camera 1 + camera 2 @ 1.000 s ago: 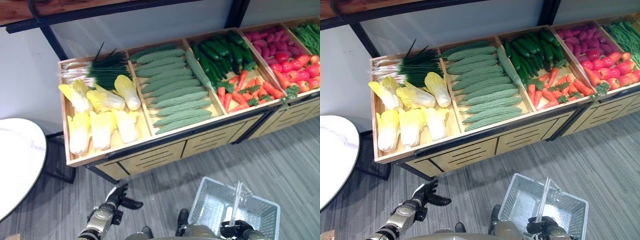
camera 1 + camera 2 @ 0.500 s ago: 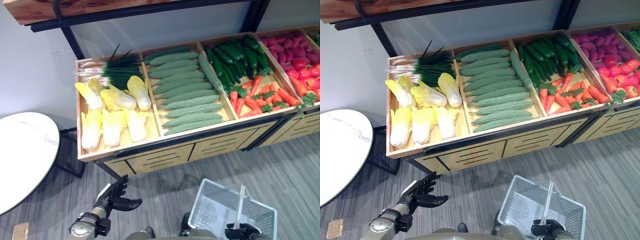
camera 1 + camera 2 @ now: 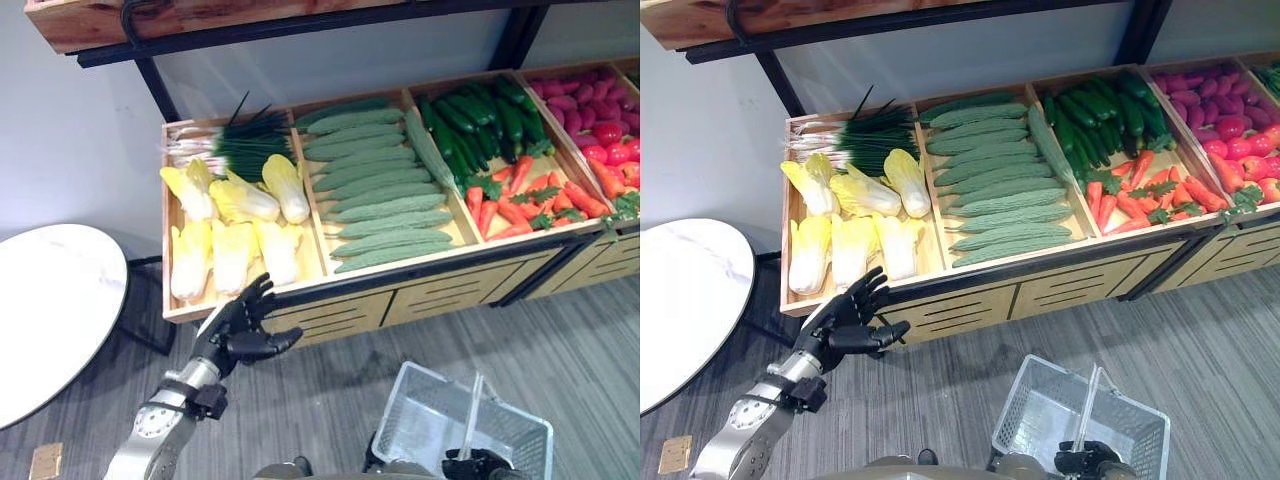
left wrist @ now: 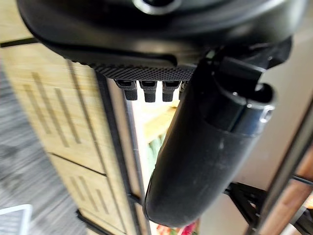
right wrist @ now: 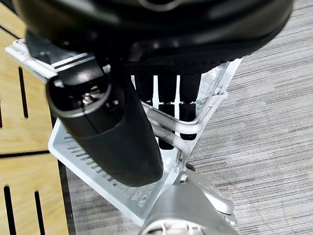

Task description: Get the vegetables into the basket

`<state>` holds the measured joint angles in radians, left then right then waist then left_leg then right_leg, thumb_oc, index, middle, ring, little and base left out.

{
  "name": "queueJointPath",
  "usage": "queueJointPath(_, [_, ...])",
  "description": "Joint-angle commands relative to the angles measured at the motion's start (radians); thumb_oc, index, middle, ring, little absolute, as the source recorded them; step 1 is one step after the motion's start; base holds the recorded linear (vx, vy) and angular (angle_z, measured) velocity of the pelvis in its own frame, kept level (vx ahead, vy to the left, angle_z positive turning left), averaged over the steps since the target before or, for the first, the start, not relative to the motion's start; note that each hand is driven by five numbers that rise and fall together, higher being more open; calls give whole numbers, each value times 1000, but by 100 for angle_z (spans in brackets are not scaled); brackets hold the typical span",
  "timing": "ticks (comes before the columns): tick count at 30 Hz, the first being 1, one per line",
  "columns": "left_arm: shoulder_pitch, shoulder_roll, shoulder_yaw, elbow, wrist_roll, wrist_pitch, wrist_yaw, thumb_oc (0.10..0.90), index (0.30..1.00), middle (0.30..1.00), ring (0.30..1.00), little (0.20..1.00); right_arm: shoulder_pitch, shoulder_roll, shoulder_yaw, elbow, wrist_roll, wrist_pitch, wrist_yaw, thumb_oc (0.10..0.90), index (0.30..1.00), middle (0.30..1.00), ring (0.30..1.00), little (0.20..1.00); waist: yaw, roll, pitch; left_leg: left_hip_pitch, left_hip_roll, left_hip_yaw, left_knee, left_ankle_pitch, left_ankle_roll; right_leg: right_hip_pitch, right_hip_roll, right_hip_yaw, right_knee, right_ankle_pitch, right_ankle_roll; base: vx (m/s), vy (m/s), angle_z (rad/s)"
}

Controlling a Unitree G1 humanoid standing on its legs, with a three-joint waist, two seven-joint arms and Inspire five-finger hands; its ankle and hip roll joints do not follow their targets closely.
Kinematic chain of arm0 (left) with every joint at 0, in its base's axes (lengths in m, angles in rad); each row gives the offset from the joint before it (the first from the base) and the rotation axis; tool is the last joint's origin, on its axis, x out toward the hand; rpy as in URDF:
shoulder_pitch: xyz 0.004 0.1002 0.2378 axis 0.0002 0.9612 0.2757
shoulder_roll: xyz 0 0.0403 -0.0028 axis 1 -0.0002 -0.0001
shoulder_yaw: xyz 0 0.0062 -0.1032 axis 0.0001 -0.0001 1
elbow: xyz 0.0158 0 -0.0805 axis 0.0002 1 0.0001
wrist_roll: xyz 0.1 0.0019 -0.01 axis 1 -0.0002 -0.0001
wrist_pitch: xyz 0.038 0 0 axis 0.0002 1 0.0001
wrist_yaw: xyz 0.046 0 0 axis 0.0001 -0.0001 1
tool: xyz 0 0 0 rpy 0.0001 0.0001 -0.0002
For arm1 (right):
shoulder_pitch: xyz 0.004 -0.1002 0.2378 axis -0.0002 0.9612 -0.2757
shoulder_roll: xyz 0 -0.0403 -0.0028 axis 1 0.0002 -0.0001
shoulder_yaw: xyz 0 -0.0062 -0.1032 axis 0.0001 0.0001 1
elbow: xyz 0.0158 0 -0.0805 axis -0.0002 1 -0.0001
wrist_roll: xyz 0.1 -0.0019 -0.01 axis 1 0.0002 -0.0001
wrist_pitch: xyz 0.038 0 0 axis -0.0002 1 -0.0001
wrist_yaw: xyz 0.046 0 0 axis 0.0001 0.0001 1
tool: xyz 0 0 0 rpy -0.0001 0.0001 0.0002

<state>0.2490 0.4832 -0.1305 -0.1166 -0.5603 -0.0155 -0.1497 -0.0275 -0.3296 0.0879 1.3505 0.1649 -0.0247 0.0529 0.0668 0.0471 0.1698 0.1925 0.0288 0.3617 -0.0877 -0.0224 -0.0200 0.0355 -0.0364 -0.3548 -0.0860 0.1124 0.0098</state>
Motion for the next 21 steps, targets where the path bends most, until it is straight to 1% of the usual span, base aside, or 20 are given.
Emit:
queueJointPath(1, [-60, 3, 26, -98, 24, -138, 42, 900, 1000, 1000, 1000, 1000, -16, 4, 42, 60, -35, -6, -5, 400, 300, 300, 300, 300, 11, -37, -24, -22, -25, -52, 9, -55, 6, 50, -78, 78, 33, -93, 127, 0, 0, 0])
queueJointPath(3, [-117, 25, 50, -66, 144, -159, 81, 900, 1000, 1000, 1000, 1000, -8, 9, 47, 45, -32, -12, -13, 400, 300, 300, 300, 300, 5, -39, -31, -13, -26, -48, 1, -55, 5, 52, -78, 82, 31, -93, 128, 0, 0, 0])
queueJointPath(4, [-117, 25, 50, -66, 144, -159, 81, 900, 1000, 1000, 1000, 1000, -8, 9, 47, 45, -32, -12, -13, 400, 300, 300, 300, 300, 5, -39, -31, -13, -26, -48, 1, -55, 5, 53, -78, 82, 31, -93, 128, 1, 25, -5])
queueJointPath(5, [-148, 32, 74, -35, 211, -164, 118, 900, 1000, 1000, 1000, 1000, -4, 10, 58, 36, -47, -16, -16, 400, 300, 300, 300, 300, 0, -40, -35, -11, -27, -44, 0, -55, 4, 51, -78, 85, 32, -92, 129, -3, 21, -5])
queueJointPath(8, [-189, 28, 89, 28, 280, -169, 157, 900, 1000, 1000, 1000, 1000, -5, 10, 64, 29, -53, -19, -26, 400, 300, 300, 300, 300, -9, -41, -39, -13, -26, -39, 0, -59, 4, 46, -78, 89, 34, -87, 130, -7, 18, -4])
queueJointPath(9, [-220, 55, 112, 62, 380, -167, 196, 900, 1000, 1000, 1000, 1000, -2, 11, 61, 25, -47, -22, -31, 400, 300, 300, 300, 300, -14, -44, -42, -15, -25, -36, 0, -62, 3, 44, -78, 93, 34, -85, 131, 20, 25, -4])
queueJointPath(10, [-260, 125, 144, 113, 551, -156, 239, 900, 1000, 1000, 1000, 1000, 4, 11, 55, 24, -46, -23, -37, 400, 300, 300, 300, 300, -19, -44, -49, -11, -23, -29, 0, -65, 1, 44, -74, 98, 33, -87, 133, 21, 20, -5])
queueJointPath(11, [-261, 125, 143, 114, 554, -156, 241, 900, 1000, 1000, 1000, 1000, 3, 13, 55, 24, -46, -23, -38, 400, 300, 300, 300, 300, -18, -45, -49, -11, -24, -29, 0, -65, 1, 44, -74, 99, 33, -87, 133, 32, 16, -8])
queueJointPath(12, [-272, 141, 151, 130, 588, -155, 260, 900, 1000, 1000, 1000, 1000, 6, 13, 59, 27, -50, -25, -39, 400, 300, 300, 300, 300, -20, -46, -51, -8, -23, -26, 0, -67, 1, 45, -73, 101, 32, -88, 133, 21, 7, -10])
queueJointPath(13, [-301, 194, 157, 170, 683, -138, 279, 900, 1000, 1000, 1000, 1000, 6, 12, 63, 29, -56, -24, -39, 400, 300, 300, 300, 300, -22, -45, -55, -4, -23, -22, 0, -69, 0, 48, -72, 104, 31, -89, 133, 27, 11, -9])
queueJointPath(14, [-312, 211, 161, 173, 713, -141, 299, 900, 1000, 1000, 1000, 1000, 9, 13, 65, 29, -59, -26, -40, 400, 300, 300, 300, 300, -24, -45, -57, -2, -24, -19, 0, -70, -1, 48, -71, 107, 31, -90, 134, 24, 14, -6])
queueJointPath(15, [-341, 245, 160, 202, 775, -131, 321, 900, 1000, 1000, 1000, 1000, 7, 11, 73, 31, -66, -28, -43, 400, 300, 300, 300, 300, -29, -43, -62, 1, -24, -13, 0, -71, -2, 48, -70, 111, 29, -90, 134, 13, 10, -6])
queueJointPath(18, [-355, 269, 155, 218, 802, -135, 332, 900, 1000, 1000, 1000, 1000, 8, 10, 73, 32, -70, -28, -43, 400, 300, 300, 300, 300, -30, -42, -63, 3, -24, -10, 0, -73, -3, 47, -69, 115, 30, -91, 134, 5, 7, -13])
queueJointPath(19, [-389, 311, 148, 260, 854, -126, 364, 900, 1000, 1000, 1000, 1000, 8, 8, 82, 31, -76, -30, -44, 400, 300, 300, 300, 300, -37, -39, -69, 6, -24, -2, 0, -74, -5, 47, -67, 120, 28, -91, 135, 9, 7, -15])
queueJointPath(20, [-407, 322, 142, 300, 877, -117, 388, 900, 1000, 1000, 1000, 1000, 12, 9, 87, 30, -80, -32, -48, 400, 300, 300, 300, 300, -42, -37, -71, 9, -24, 4, 0, -75, -6, 48, -65, 123, 28, -92, 135, 8, 7, -10])
queueJointPath(21, [-409, 322, 140, 302, 877, -118, 389, 900, 1000, 1000, 1000, 1000, 12, 9, 86, 30, -80, -32, -48, 400, 300, 300, 300, 300, -41, -37, -71, 9, -24, 4, 0, -75, -6, 48, -65, 124, 28, -92, 135, 9, 2, -8])
